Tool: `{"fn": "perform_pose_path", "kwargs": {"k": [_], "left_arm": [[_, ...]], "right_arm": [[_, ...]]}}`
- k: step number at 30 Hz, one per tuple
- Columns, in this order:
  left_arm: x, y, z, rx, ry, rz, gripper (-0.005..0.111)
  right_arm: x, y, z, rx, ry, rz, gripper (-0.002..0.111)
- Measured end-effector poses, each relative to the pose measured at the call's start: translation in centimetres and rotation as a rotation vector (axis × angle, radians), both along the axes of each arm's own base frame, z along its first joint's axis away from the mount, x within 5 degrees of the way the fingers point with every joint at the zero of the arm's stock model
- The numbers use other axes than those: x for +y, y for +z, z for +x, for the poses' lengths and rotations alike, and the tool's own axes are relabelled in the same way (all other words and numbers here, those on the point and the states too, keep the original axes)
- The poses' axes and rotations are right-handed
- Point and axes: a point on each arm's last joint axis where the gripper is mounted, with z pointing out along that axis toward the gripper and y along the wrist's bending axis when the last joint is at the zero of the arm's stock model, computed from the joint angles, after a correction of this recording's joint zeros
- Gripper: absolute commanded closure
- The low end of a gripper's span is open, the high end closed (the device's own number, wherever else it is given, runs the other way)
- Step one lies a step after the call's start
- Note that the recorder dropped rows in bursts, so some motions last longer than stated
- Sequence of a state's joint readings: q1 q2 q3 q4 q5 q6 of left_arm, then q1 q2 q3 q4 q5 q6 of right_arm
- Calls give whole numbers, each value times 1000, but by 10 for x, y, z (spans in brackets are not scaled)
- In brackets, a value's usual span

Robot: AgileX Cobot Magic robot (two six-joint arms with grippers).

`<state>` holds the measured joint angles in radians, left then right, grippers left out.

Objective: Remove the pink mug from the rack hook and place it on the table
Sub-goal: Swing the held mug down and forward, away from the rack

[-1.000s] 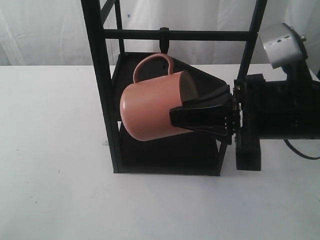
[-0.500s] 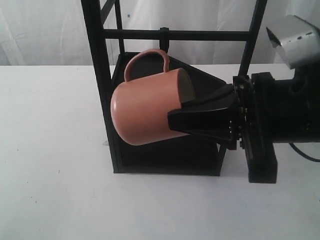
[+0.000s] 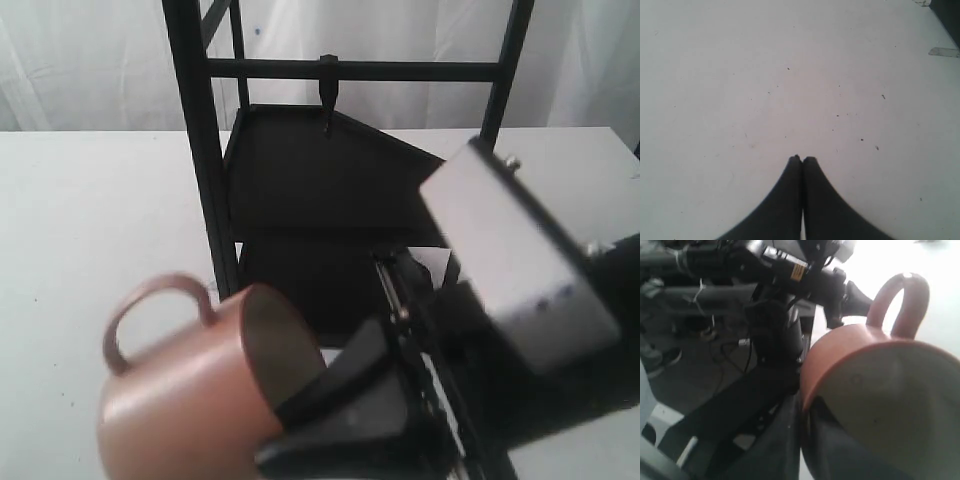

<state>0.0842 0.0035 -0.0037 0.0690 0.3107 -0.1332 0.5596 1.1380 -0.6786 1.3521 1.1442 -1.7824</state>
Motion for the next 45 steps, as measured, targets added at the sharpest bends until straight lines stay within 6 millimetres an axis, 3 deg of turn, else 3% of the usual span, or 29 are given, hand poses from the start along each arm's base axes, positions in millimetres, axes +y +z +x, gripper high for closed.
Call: {"fn": "perform_pose_path", "kwargs": {"k": [5, 9, 14, 18, 25, 30, 37, 45], "left_arm": [[0, 0, 0, 0, 0, 0, 107], [0, 0, 0, 0, 0, 0, 107], [0, 0, 0, 0, 0, 0, 107], [0, 0, 0, 0, 0, 0, 107], [0, 0, 0, 0, 0, 0, 107], [0, 0, 0, 0, 0, 0, 107], [0, 0, 0, 0, 0, 0, 107], [0, 0, 0, 0, 0, 0, 107]], "right_arm": [[-2, -11, -9, -79, -57, -215, 108], [-7, -20, -4, -32, -151, -354, 108], [-12, -18, -12, 77, -172, -395, 108], [-14, 0, -18, 134, -195, -379, 108], [-9, 52, -11, 150, -288, -295, 108], [4, 65, -7, 194, -268, -375, 108], [39, 44, -19, 147, -189, -742, 108], [67, 12, -3, -67, -335, -1018, 108]]}}
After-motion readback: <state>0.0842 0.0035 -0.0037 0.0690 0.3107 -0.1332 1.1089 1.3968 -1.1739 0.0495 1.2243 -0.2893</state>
